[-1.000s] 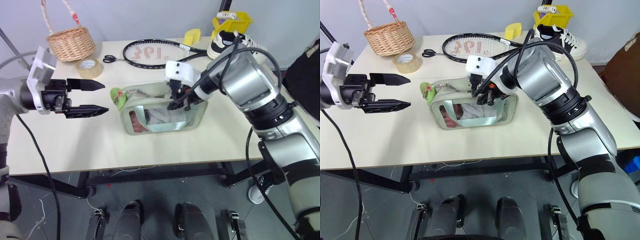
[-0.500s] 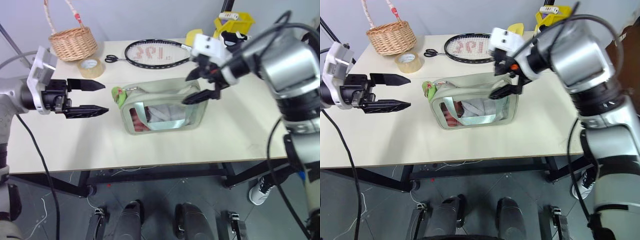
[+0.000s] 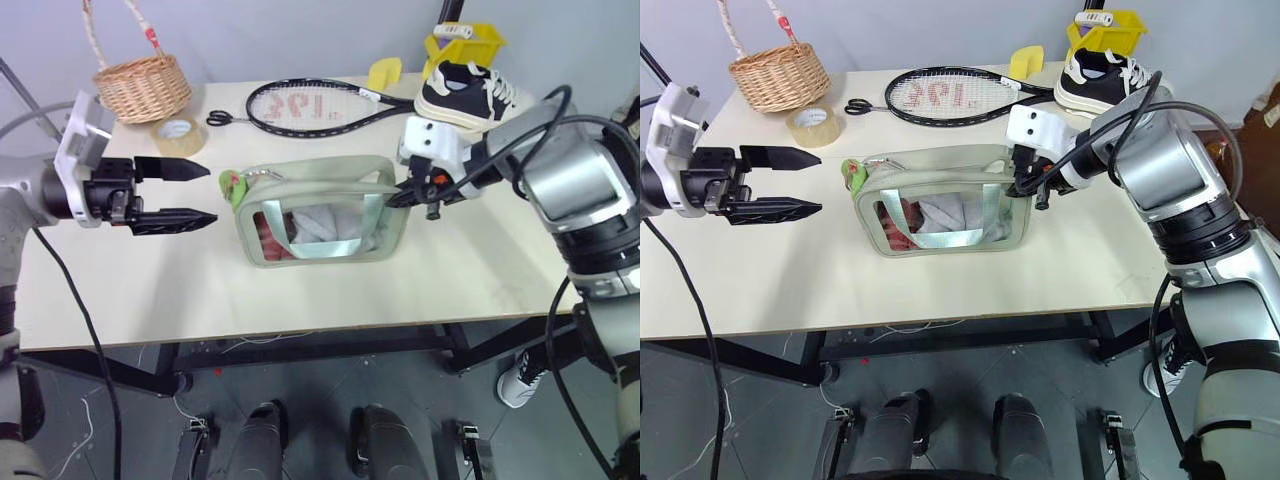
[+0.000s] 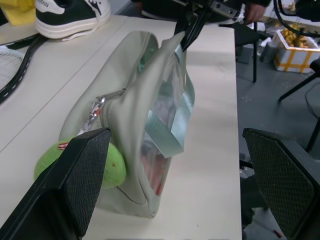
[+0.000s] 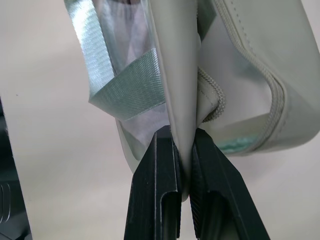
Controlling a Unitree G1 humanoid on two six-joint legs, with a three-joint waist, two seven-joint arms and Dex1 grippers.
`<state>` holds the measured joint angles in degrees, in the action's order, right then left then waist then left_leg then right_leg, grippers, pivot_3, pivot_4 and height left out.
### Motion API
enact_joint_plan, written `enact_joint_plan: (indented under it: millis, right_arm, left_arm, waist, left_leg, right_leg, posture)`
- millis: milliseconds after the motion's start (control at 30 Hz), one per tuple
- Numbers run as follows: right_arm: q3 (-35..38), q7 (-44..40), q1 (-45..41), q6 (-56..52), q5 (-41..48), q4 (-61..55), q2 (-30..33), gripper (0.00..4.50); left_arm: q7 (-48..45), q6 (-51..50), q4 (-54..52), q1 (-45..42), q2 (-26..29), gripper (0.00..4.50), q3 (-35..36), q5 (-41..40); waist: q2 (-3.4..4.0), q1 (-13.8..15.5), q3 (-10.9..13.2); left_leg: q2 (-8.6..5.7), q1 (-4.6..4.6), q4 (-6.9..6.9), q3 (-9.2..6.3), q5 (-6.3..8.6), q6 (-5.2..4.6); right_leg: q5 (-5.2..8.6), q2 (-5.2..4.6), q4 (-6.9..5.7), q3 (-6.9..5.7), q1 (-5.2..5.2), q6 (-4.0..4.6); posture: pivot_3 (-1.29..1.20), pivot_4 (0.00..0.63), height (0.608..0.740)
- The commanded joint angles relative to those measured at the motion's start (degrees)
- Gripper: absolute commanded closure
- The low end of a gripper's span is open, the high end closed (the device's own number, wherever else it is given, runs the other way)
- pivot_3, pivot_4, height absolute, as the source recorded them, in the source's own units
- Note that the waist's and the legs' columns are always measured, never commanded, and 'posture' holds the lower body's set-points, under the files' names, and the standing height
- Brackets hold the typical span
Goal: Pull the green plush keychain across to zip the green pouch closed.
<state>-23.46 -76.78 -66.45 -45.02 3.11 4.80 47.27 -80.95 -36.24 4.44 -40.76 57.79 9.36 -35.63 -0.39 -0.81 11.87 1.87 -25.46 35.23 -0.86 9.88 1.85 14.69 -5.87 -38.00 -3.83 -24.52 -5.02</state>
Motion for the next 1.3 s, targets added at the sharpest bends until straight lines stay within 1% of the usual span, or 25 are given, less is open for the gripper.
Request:
enact_joint_plan:
  millis: [33,67,200,400,433,467,533,667,700,1033,1167,1300]
  right_arm:
    - [2.45,-0.8,-1.23,-2.32,1.29,-3.51,1.36,4.44]
    - [2.5,-1.13,-1.17,-2.59,1.59,-4.1,1.54,4.44]
    - [2.35,-0.29,-0.5,-2.81,1.32,-4.2,1.45,4.44]
    - [2.51,0.03,0.21,-3.34,1.78,-5.09,1.59,4.44]
    - [2.53,0.15,0.29,-3.44,1.87,-5.21,1.61,4.5]
    - [2.55,0.24,0.34,-3.57,1.97,-5.38,1.65,4.5]
    - [2.52,0.45,0.63,-3.84,2.21,-5.98,1.8,4.5]
    - [2.55,0.65,0.95,-4.8,2.74,-7.31,2.02,4.5]
    - [2.52,0.76,0.98,-5.04,2.77,-7.52,2.06,4.5]
    - [2.65,1.9,1.05,-6.38,3.31,-7.94,2.25,4.5]
    - [2.71,2.25,1.07,-6.45,3.59,-7.75,2.21,4.5]
    - [2.7,2.37,1.12,-6.33,3.72,-7.58,2.17,4.5]
  left_arm:
    - [0.58,2.55,2.28,-0.75,-0.09,0.0,-0.65,2.17]
    - [0.72,3.08,3.11,-0.92,-0.28,0.0,-0.83,2.62]
    - [5.26,6.72,12.12,-4.57,-3.9,0.0,-3.57,8.07]
    - [7.42,9.16,17.47,-8.14,-9.36,0.0,-5.15,10.8]
    - [7.39,10.33,17.78,-8.12,-9.98,0.51,-5.63,11.55]
    - [7.38,11.19,17.97,-8.08,-10.36,0.81,-5.92,12.09]
    - [8.04,10.91,18.89,-8.88,-12.08,1.76,-6.17,12.18]
    - [9.07,12.98,21.47,-9.67,-14.2,4.0,-7.11,14.44]
    - [8.67,13.06,21.82,-9.82,-14.35,4.42,-7.14,14.49]
    - [7.7,12.16,21.49,-10.92,-13.7,4.42,-6.71,14.85]
    - [6.68,10.36,21.45,-13.58,-12.42,4.42,-4.14,12.32]
    - [6.21,6.92,20.23,-15.89,-12.34,4.42,-1.66,8.76]
  waist:
    - [0.0,0.01,0.0]
    - [0.0,0.03,0.0]
    - [0.0,0.15,0.0]
    - [-0.01,0.07,-0.01]
    - [-0.01,0.06,-0.01]
    - [-0.01,0.01,-0.01]
    - [-0.01,-0.04,-0.01]
    - [-0.01,0.03,-0.01]
    - [-0.01,0.03,-0.01]
    - [-0.01,0.01,-0.01]
    - [-0.02,0.01,-0.01]
    - [-0.01,-0.01,-0.01]
  left_leg:
    - [0.0,0.0,0.0,0.01,0.0,0.0]
    - [0.0,0.0,0.0,0.01,0.0,0.0]
    - [0.0,0.0,0.02,0.04,0.0,0.0]
    - [0.0,-0.01,0.04,0.14,0.0,0.0]
    - [0.0,-0.01,0.04,0.14,0.0,0.0]
    - [0.0,-0.01,0.04,0.14,0.0,0.0]
    - [0.0,0.01,0.02,0.16,0.0,0.0]
    - [0.0,0.02,0.04,0.17,0.0,0.0]
    - [0.0,0.02,0.04,0.17,0.0,-0.01]
    - [0.0,0.02,0.05,0.17,0.0,0.0]
    - [0.0,0.02,0.05,0.17,0.0,-0.01]
    - [0.0,0.02,0.06,0.18,0.0,-0.01]
  right_leg:
    - [0.0,0.0,0.0,0.01,0.0,0.0]
    - [0.0,0.0,0.0,0.01,0.0,0.0]
    - [0.0,0.0,0.0,0.02,0.0,0.0]
    - [-0.01,0.0,-0.01,0.11,-0.03,-0.01]
    - [-0.01,0.0,-0.01,0.11,-0.03,-0.02]
    - [-0.01,0.0,0.0,0.11,-0.03,-0.02]
    - [-0.01,0.0,-0.01,0.13,-0.03,-0.02]
    - [-0.01,0.0,-0.02,0.14,-0.03,-0.02]
    - [-0.01,0.0,-0.03,0.14,-0.03,-0.02]
    - [-0.01,0.0,-0.03,0.15,-0.03,-0.01]
    - [-0.01,0.0,-0.03,0.15,-0.03,-0.01]
    - [-0.01,0.0,-0.03,0.15,-0.03,-0.01]
  posture:
    - [0.0,0.15,0.738]
    - [0.0,0.15,0.738]
    - [0.0,0.15,0.738]
    - [0.0,0.15,0.738]
    - [0.0,0.15,0.738]
    - [0.0,0.15,0.738]
    - [0.0,0.15,0.738]
    - [0.0,0.15,0.738]
    - [0.0,0.15,0.738]
    - [0.0,0.15,0.738]
    - [0.0,0.15,0.738]
    - [0.0,0.15,0.738]
